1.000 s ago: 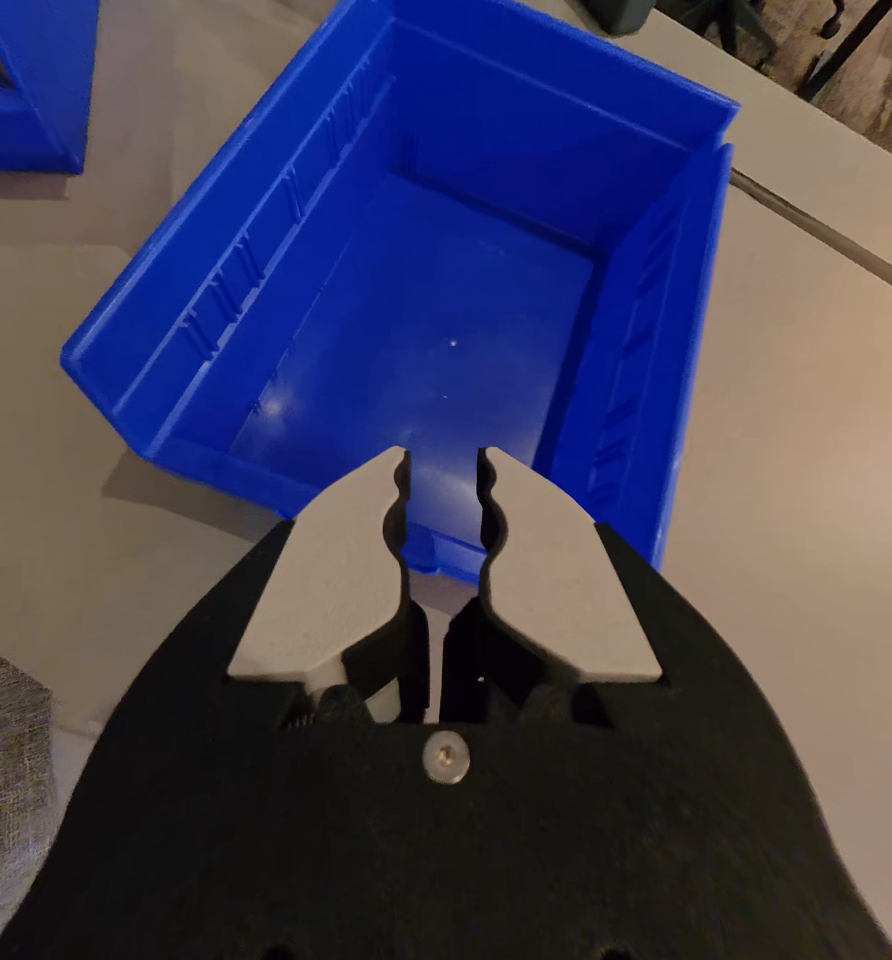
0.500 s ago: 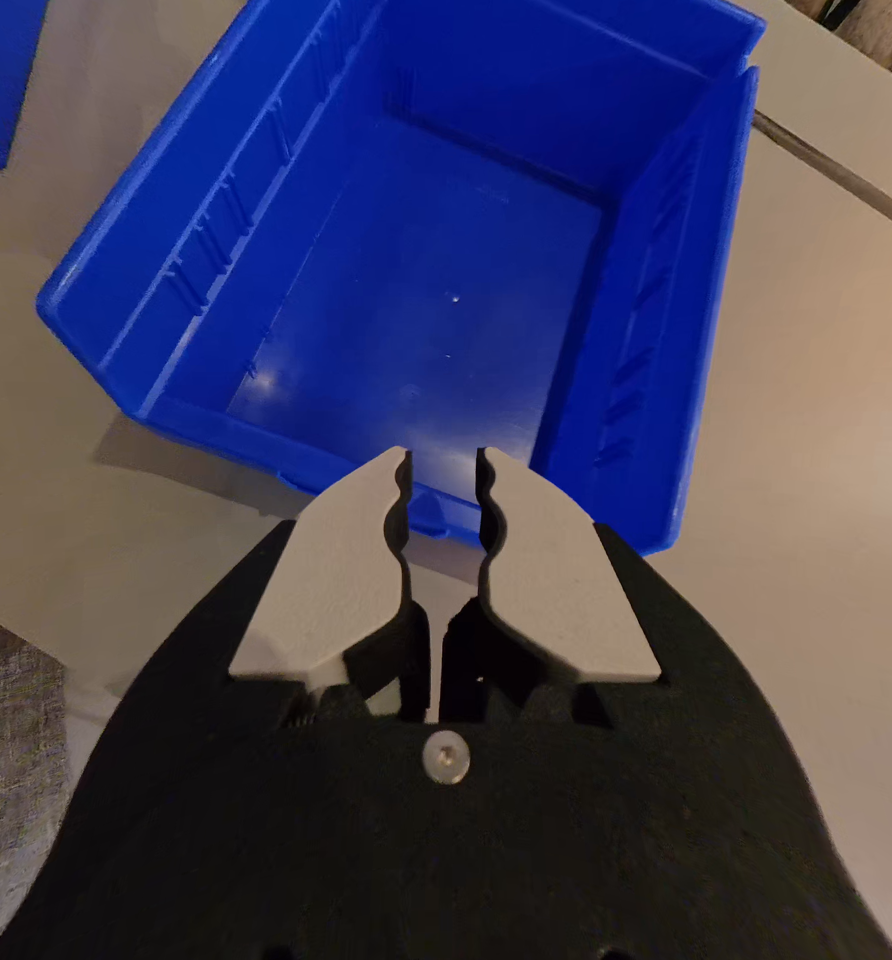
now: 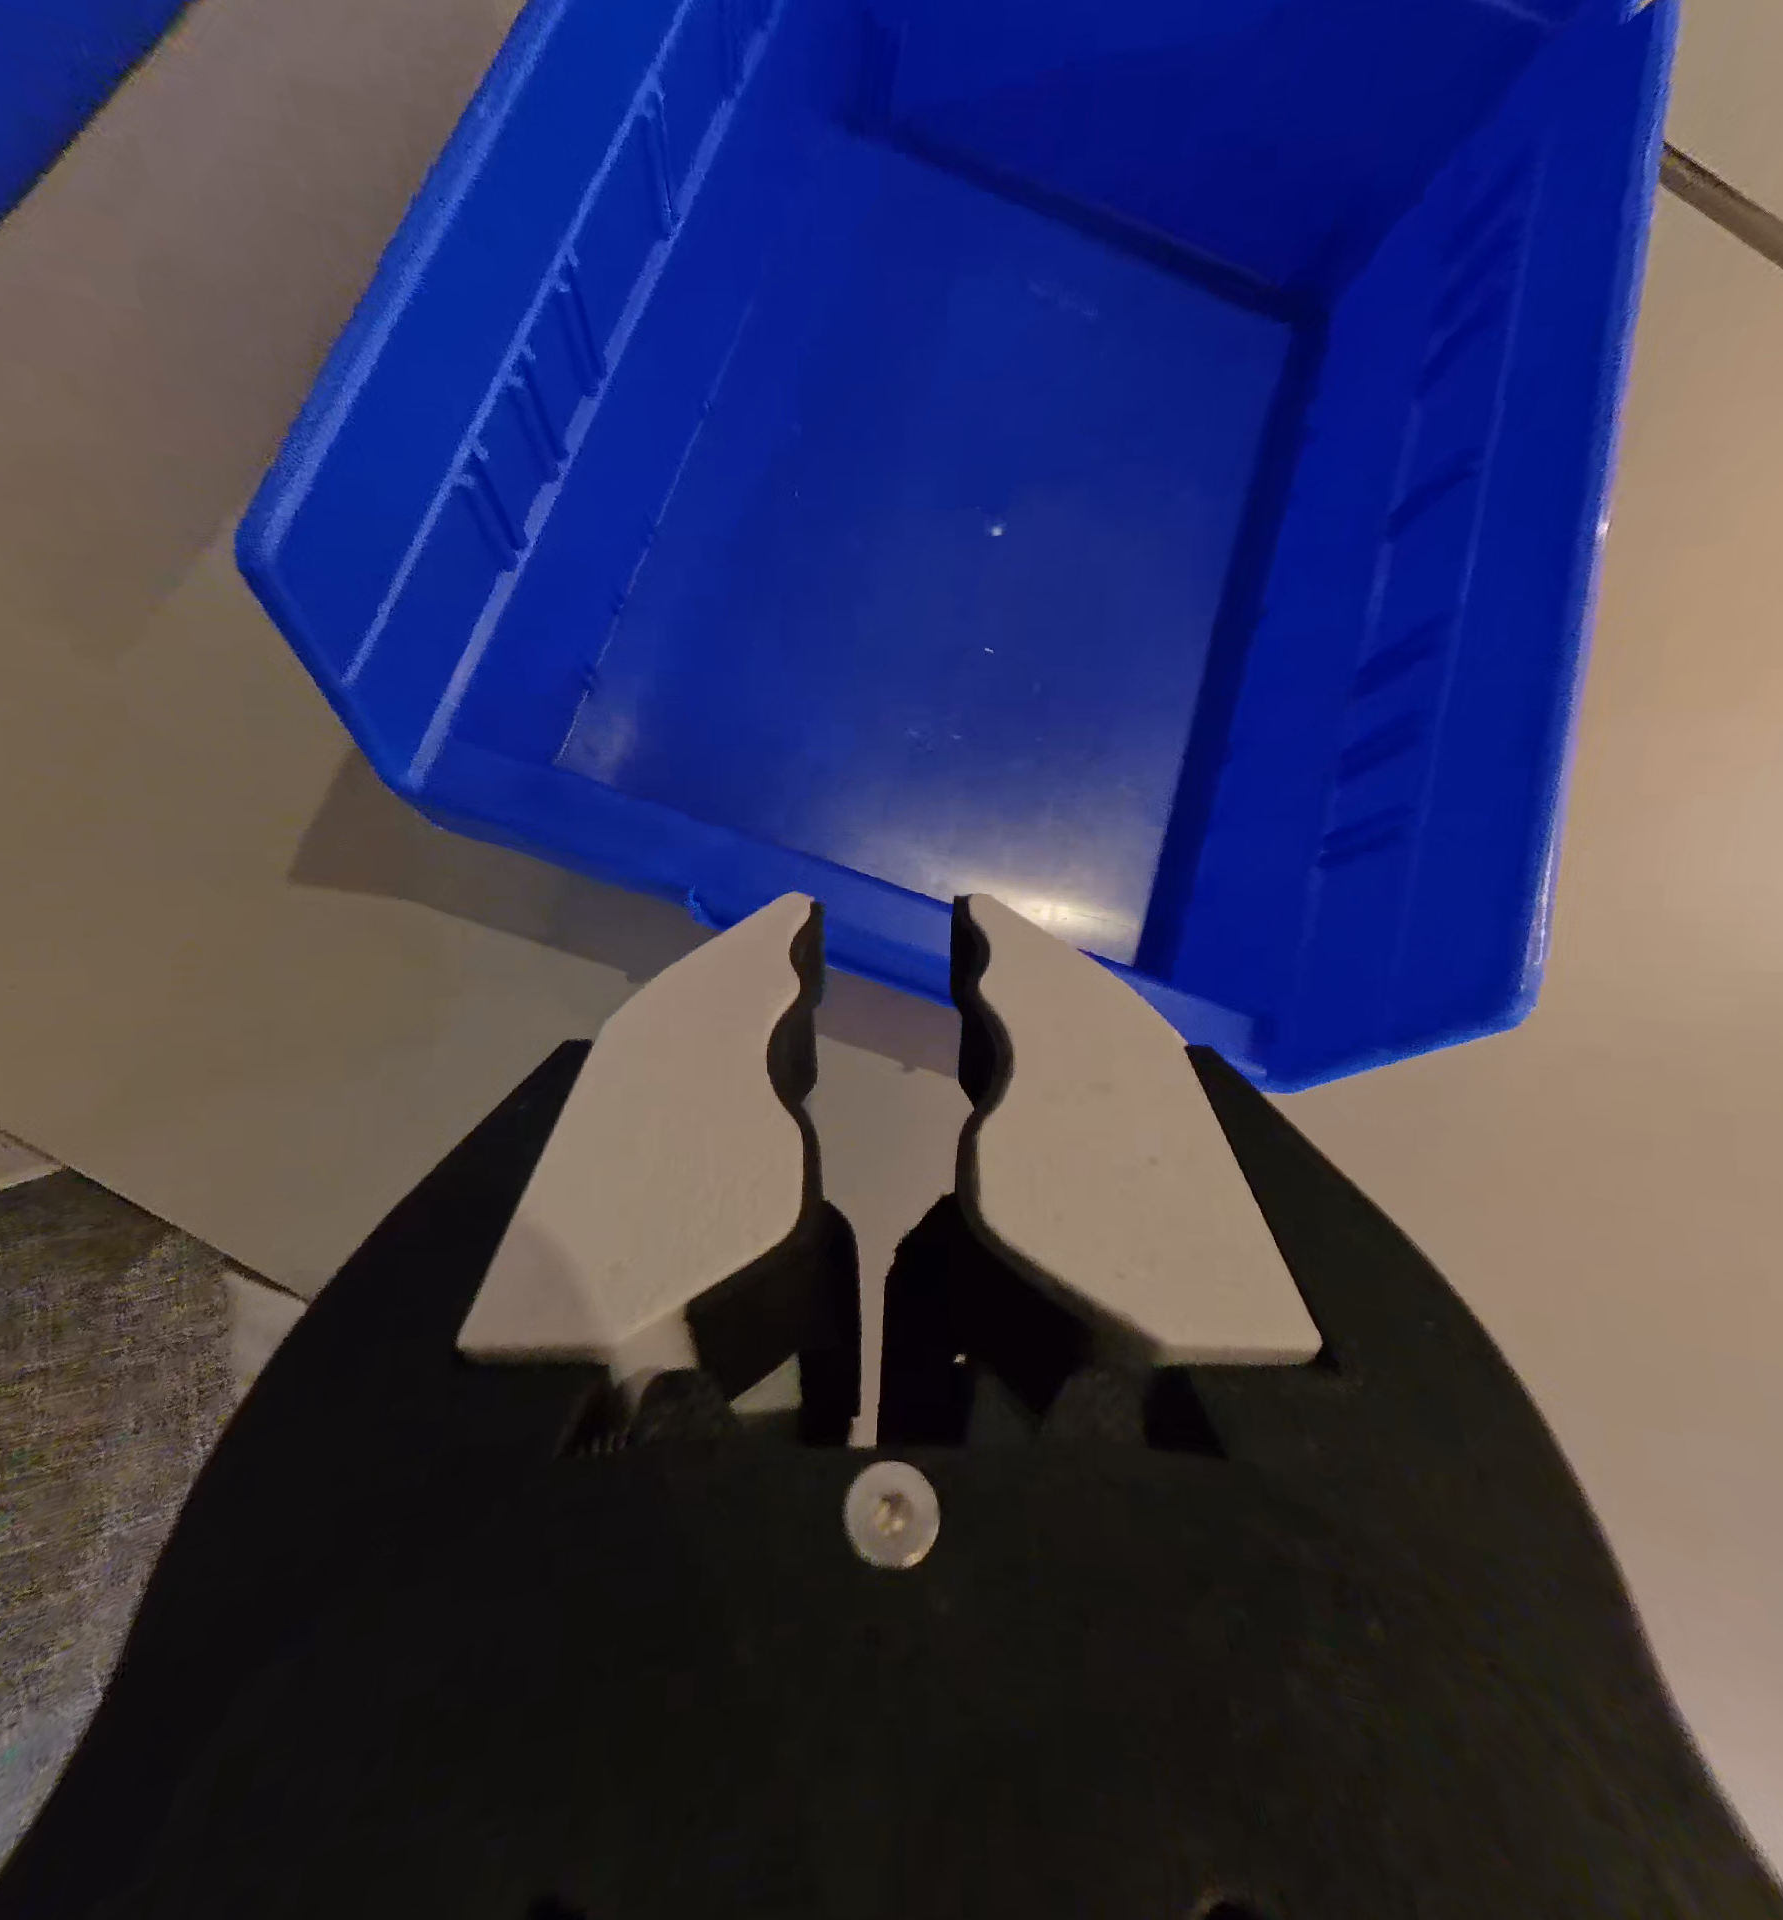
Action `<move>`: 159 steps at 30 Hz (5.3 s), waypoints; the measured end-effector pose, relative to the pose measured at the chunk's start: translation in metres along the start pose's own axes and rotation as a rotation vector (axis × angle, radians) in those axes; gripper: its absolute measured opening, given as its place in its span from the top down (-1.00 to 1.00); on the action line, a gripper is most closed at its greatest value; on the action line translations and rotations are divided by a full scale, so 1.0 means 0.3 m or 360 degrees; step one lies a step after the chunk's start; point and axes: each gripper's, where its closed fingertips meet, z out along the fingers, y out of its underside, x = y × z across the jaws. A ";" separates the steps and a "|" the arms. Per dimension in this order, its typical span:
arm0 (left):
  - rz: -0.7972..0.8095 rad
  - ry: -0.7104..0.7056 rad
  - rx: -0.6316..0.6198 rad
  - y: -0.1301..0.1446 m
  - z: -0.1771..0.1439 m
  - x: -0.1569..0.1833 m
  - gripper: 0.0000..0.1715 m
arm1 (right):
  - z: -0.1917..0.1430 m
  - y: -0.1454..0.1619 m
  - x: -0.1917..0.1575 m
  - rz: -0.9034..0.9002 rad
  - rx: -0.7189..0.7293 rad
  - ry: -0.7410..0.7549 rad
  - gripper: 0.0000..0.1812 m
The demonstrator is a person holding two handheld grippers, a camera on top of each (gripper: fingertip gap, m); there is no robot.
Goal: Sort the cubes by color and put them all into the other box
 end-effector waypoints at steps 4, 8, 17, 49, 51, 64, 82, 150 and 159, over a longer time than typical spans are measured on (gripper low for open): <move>0.0105 -0.0050 0.0034 -0.069 0.010 -0.027 0.81 | -0.005 -0.019 0.003 -0.0006 0.0009 0.0015 0.75; -0.0173 -0.0105 0.0078 -0.104 -0.007 -0.076 0.64 | -0.006 -0.072 0.019 0.0053 0.0090 0.0031 0.73; -0.1218 -0.0608 0.0901 -0.116 -0.426 0.113 0.43 | -0.066 -0.086 0.384 0.0078 0.0428 0.0664 0.65; -0.2337 -0.1636 0.1164 0.085 -0.090 0.824 0.95 | -0.020 0.057 0.235 0.0503 0.0624 0.0520 0.95; -0.2417 -0.1652 0.1195 0.099 -0.094 0.846 0.96 | -0.025 0.058 0.223 0.0524 0.0642 0.0533 0.95; -0.2486 -0.1852 0.1076 0.200 -0.119 0.980 0.95 | -0.012 0.019 0.112 0.0487 0.0684 0.0460 0.95; -0.2368 -0.1766 0.1140 0.218 -0.116 0.940 0.95 | -0.022 0.018 0.077 0.0608 0.0725 0.0606 0.97; -0.2091 -0.1454 0.1173 0.064 -0.327 0.750 0.11 | -0.196 -0.335 -0.147 0.0072 0.0847 0.0154 0.41; -0.2012 -0.0860 0.0520 0.053 -0.146 0.760 0.38 | -0.197 -0.335 -0.146 0.0092 0.0862 0.0122 0.39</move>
